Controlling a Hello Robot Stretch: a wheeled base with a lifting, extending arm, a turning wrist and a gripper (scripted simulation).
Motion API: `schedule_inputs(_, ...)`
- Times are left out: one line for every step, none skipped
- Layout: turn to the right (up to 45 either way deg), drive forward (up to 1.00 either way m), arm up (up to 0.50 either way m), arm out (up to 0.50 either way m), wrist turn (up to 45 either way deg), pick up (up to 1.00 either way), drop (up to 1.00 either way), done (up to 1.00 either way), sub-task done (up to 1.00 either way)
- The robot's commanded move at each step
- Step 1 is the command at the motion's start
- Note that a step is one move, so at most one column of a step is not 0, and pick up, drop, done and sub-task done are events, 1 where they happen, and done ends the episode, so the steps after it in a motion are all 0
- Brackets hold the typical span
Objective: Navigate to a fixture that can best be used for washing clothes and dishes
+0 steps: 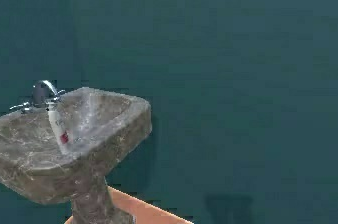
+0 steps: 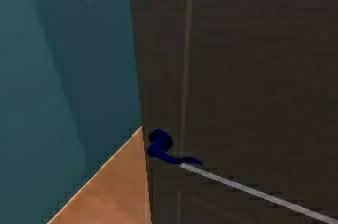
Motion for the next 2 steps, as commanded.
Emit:
schedule_inputs(-27.0, 0.00, 0.00, 0.00, 0.0, 0.00, 0.00, 0.00, 0.00)
schedule_inputs(0.0, 0.00, 0.00, 0.00, 0.0, 0.00, 0.00, 1.00, 0.00)
